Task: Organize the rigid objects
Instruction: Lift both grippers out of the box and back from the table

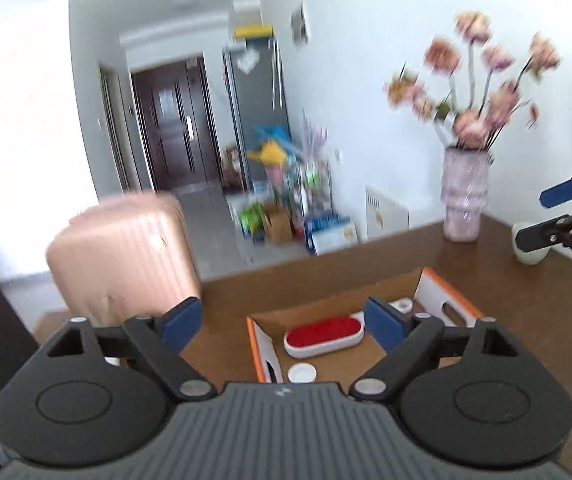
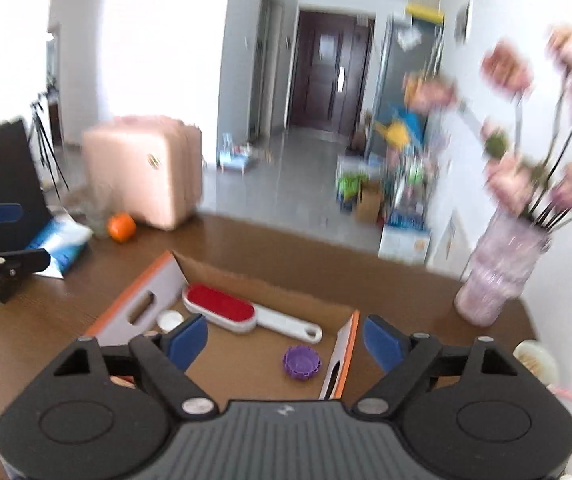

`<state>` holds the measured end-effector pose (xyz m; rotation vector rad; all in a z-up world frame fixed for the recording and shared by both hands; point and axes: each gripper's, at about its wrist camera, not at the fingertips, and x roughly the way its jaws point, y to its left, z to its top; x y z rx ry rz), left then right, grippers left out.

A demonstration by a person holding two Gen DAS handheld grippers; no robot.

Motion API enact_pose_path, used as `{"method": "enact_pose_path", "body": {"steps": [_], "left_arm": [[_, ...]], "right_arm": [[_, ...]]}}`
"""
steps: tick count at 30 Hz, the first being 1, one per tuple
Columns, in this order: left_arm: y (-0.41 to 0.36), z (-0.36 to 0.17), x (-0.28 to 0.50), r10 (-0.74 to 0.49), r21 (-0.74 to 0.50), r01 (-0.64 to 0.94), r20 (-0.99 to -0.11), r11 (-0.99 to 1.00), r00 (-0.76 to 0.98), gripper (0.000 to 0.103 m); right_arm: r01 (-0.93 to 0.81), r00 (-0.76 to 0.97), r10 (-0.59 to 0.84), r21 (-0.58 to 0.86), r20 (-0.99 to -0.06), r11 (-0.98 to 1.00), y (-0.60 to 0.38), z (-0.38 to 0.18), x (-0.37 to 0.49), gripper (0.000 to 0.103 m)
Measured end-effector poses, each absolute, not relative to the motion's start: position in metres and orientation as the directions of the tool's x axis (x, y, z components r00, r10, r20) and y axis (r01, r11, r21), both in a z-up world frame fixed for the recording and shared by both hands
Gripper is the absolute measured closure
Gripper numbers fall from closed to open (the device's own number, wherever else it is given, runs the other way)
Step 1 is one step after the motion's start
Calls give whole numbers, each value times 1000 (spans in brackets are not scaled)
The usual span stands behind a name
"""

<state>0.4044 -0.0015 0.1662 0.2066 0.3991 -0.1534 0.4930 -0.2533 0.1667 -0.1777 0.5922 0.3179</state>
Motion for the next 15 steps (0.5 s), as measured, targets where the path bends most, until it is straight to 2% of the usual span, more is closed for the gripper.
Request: {"method": "enact_pose_path", "body": {"steps": [5,15], "left_arm": [[-1,193,326,-94,190,158,-306,969,948,5],[-3,214,212,-89,204,136,-224,969,971,2]], "right_arm": [[-334,850,258,-91,-460,938,-260,204,406,10],[-365,878,296,-126,-377,922,-258,224,276,9]]}}
